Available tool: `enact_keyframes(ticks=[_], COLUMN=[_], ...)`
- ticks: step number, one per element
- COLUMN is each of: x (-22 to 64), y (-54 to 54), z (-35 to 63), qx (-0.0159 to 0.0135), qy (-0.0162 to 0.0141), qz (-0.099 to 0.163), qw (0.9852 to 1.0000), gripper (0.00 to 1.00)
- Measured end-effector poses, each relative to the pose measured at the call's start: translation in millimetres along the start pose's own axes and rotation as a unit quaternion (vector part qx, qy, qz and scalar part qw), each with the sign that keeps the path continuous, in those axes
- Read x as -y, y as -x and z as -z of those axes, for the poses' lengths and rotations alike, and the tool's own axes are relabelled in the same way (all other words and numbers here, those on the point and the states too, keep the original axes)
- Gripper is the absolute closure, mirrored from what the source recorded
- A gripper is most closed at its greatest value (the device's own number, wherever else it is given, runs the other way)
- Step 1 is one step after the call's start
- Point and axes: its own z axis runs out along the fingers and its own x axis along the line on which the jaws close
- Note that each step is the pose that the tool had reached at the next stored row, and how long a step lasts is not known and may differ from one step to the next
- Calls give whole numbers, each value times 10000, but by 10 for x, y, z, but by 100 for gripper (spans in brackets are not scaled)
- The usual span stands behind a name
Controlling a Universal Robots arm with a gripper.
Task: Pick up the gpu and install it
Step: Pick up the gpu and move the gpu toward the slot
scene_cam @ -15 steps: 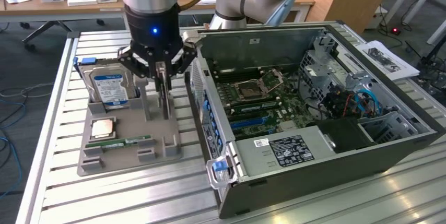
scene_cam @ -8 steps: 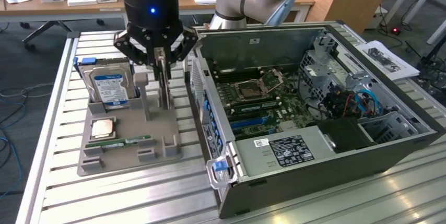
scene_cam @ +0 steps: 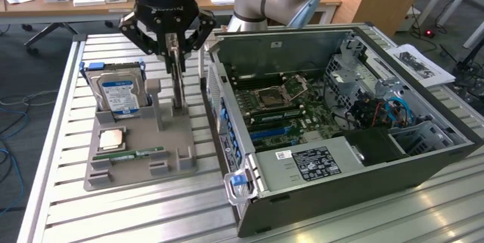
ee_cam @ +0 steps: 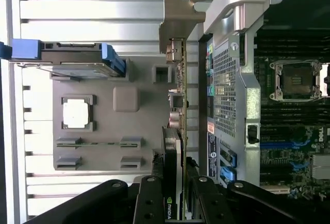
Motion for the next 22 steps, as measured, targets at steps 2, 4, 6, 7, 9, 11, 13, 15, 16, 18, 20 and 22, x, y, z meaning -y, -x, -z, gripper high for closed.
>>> enact_keyframes(ticks=[2, 4, 6, 7, 9, 11, 13, 15, 16, 18, 20, 22], x=[-3, -6, -10, -11, -13, -14, -15, -15, -15, -15, -15, -15], y=[2, 5, 7, 8, 8, 9, 9, 9, 9, 9, 9, 10], z=[62, 128, 197, 225, 262, 290, 305, 305, 305, 306, 306, 307], qx=[12, 26, 40, 47, 62, 75, 81, 82, 81, 81, 81, 80], qy=[1, 1, 2, 2, 3, 3, 4, 3, 3, 3, 3, 2], qz=[1, 1, 2, 2, 3, 4, 4, 4, 4, 4, 4, 3], qw=[10000, 10000, 10000, 10000, 10000, 10000, 10000, 10000, 10000, 10000, 10000, 10000], gripper=[73, 73, 73, 73, 73, 73, 73, 73, 73, 73, 73, 73])
